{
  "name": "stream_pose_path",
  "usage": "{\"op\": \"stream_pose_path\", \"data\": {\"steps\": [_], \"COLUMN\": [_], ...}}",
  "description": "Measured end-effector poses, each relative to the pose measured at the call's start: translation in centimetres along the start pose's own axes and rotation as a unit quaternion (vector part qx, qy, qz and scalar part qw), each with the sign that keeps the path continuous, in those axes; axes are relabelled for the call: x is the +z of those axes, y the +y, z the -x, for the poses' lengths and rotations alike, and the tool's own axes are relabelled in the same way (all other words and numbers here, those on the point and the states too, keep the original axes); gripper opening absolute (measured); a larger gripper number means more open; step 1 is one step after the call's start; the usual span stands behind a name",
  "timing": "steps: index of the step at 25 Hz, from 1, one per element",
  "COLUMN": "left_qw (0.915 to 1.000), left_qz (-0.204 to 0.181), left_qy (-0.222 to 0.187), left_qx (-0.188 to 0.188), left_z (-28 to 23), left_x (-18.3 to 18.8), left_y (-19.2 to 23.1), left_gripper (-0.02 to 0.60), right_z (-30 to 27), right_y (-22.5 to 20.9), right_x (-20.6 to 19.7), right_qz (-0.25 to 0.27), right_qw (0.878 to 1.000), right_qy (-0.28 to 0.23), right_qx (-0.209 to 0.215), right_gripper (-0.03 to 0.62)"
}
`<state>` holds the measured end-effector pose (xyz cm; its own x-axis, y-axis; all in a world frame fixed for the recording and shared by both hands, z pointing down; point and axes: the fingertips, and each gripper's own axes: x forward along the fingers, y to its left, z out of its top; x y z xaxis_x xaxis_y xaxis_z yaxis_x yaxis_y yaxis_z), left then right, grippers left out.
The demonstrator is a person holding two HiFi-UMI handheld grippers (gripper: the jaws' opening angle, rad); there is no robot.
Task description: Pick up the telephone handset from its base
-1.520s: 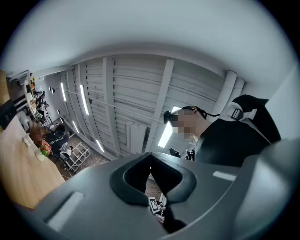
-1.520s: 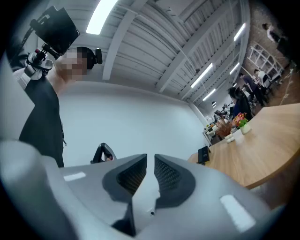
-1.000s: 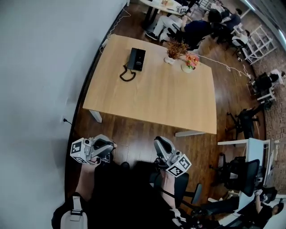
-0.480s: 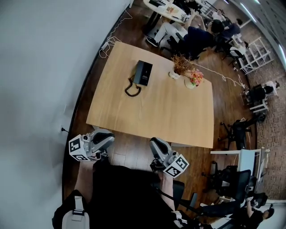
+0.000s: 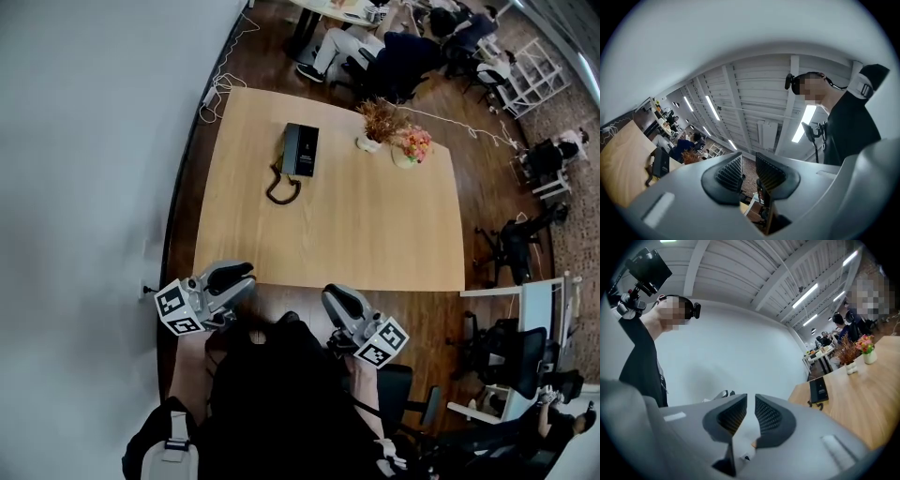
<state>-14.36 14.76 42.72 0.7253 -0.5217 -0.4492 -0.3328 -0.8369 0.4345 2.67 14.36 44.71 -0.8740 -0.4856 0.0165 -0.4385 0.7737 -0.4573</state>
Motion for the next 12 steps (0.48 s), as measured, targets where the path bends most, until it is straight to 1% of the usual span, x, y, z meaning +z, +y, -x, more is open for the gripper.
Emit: {"op": "stream_pose_path", "data": {"steps": [3,4,6,8,10,12], "left_qw": [0.9999,1.0,0.9999,0.9992,0.9963,0.9914], "left_qz": [-0.003,-0.001,0.002,-0.004,-0.013,-0.022], "left_qy": [0.01,0.007,0.0,0.0,0.01,0.028], "left_qx": [0.005,0.005,0.013,0.04,0.085,0.126], "left_z": [-0.8,-1.0,-1.3,-1.9,-3.0,-4.8], "left_x": [-0.9,-1.1,-1.2,-1.3,-1.9,-2.7], "left_y": [1.0,1.3,2.1,3.5,5.1,6.6], "left_gripper": [0.075,0.075,0.054,0.054,0.054,0.064], "right_z": [-0.7,-1.0,-2.1,-3.2,-3.7,-3.9], "right_y": [-1.9,-2.6,-4.1,-6.0,-7.9,-10.1], "right_x": [0.1,0.0,0.0,0.3,1.2,2.9], "right_qz": [-0.004,-0.006,-0.013,-0.02,-0.026,-0.027], "right_qw": [1.0,1.0,0.999,0.998,0.997,0.996], "right_qy": [-0.001,0.001,0.004,0.005,0.005,0.0], "right_qx": [0.009,0.016,0.035,0.056,0.075,0.09], "right_gripper": [0.046,0.046,0.046,0.046,0.046,0.046]}}
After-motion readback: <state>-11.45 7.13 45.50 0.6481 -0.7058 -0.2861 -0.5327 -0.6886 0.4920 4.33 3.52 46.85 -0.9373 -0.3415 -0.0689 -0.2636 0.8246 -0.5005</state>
